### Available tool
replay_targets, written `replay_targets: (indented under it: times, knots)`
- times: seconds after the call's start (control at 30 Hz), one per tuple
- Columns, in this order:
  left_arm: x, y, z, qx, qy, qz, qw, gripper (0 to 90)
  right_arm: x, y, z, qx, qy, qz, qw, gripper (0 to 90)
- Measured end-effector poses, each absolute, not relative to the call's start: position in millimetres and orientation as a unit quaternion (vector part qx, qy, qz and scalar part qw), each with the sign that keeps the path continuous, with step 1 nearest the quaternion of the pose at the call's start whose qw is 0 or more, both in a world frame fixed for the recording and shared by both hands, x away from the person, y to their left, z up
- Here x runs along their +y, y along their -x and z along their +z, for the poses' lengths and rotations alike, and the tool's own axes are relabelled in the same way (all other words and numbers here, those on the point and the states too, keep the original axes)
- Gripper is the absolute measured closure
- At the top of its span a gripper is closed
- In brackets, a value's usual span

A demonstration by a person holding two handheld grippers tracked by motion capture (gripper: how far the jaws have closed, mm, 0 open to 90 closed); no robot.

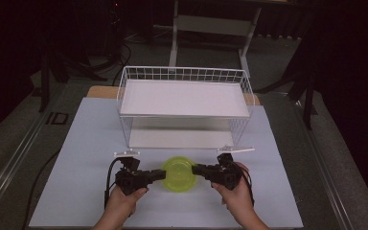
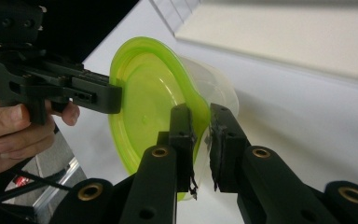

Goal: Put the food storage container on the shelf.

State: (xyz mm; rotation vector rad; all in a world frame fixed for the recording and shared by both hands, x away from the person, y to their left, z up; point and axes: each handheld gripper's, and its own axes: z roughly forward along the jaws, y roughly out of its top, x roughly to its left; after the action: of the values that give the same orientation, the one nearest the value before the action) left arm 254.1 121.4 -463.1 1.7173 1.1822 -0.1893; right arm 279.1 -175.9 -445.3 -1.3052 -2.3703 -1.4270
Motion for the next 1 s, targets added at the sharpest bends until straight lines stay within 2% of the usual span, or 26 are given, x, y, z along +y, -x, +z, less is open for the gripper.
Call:
replay_targets:
  times: [0.37,0.6,1.0]
  knots:
    - [117,-269,-424,0.467,-0.708,-0.064,0.526,82.0,-184,-293,-402,-0.774,0.411,-0.481,0.024,80.6]
    - [111,-283,-397,0.463,-0.72,-0.051,0.515,82.1,-189,-306,-381,-0.774,0.409,-0.483,0.018,80.6]
    - [115,-309,-353,0.468,-0.713,-0.042,0.521,82.2,-184,-332,-339,-0.766,0.411,-0.495,0.006,80.7]
